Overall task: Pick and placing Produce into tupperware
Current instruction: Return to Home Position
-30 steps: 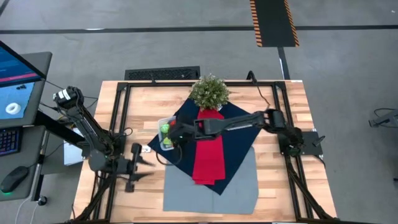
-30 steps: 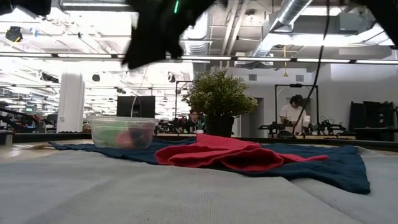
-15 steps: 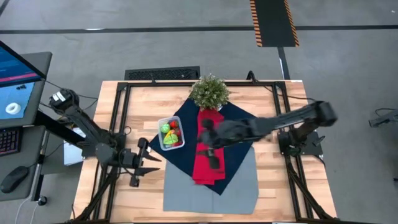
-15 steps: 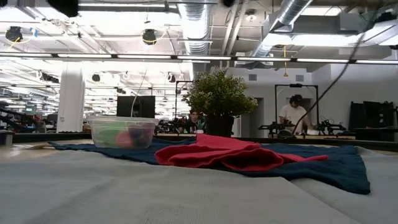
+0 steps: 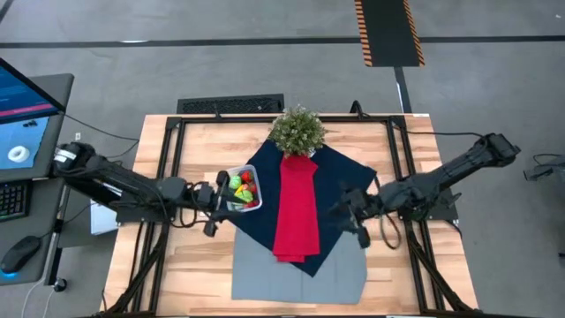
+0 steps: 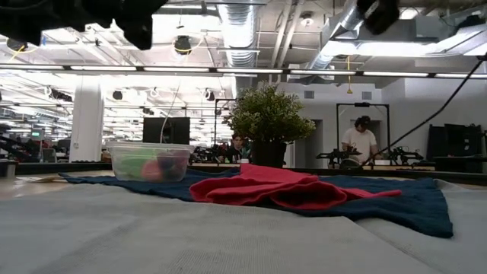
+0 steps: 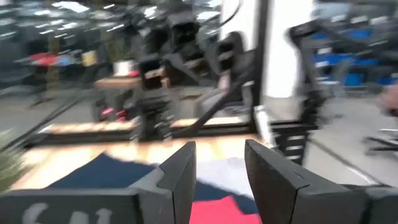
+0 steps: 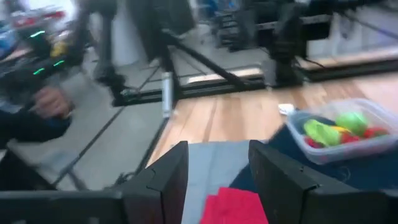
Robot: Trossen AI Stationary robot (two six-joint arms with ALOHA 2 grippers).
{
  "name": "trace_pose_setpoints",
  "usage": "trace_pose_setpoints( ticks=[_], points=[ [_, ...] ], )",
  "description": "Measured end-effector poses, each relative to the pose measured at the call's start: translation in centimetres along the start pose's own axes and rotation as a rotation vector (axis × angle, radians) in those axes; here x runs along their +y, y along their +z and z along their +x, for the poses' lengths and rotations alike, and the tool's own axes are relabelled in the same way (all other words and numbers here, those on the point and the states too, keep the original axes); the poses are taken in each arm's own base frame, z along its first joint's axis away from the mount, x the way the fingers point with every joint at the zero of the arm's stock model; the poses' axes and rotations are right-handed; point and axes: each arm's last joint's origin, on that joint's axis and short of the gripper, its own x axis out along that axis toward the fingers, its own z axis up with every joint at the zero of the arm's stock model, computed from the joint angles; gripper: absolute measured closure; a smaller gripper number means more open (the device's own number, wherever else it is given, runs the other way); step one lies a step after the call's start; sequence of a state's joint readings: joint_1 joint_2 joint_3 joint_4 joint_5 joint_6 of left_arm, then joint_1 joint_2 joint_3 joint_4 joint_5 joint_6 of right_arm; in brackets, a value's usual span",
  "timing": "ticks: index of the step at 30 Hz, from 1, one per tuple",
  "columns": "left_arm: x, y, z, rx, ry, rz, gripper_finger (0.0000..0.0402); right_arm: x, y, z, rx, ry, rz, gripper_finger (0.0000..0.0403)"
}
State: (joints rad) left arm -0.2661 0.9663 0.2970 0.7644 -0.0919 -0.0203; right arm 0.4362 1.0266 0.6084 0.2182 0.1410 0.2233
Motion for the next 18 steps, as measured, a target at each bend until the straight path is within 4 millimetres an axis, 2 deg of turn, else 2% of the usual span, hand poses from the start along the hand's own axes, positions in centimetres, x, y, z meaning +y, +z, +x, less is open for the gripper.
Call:
trace_pose_setpoints(
  ticks=[2,4,7,11,15,18],
  points=[
    [0.8,0.1,0.1,-0.011,-0.052,0.006,0.0274,0.7,-0.6,-1.0,-0.054,0.058,-0.059,0.0211],
    [1.7,0.1,0.1,-0.009,-0.023,0.018,0.0274,1.2,-1.1,-2.2,-0.115,0.095,-0.124,0.0209],
    [2.6,0.4,-0.3,-0.022,0.024,0.016,0.0274,1.7,-2.6,-3.7,-0.142,0.027,-0.152,0.0209],
    [2.8,0.0,-1.4,0.079,0.052,0.022,0.0274,2.7,-4.5,-5.4,-0.149,0.052,-0.134,0.0211],
    [2.9,0.9,-2.4,0.056,0.122,0.028,0.0274,3.3,-6.0,-6.7,-0.157,-0.015,-0.115,0.0213],
    [2.7,1.2,-3.3,0.054,0.096,0.039,0.0274,3.7,-7.4,-7.3,-0.159,-0.033,-0.127,0.0213]
  ],
)
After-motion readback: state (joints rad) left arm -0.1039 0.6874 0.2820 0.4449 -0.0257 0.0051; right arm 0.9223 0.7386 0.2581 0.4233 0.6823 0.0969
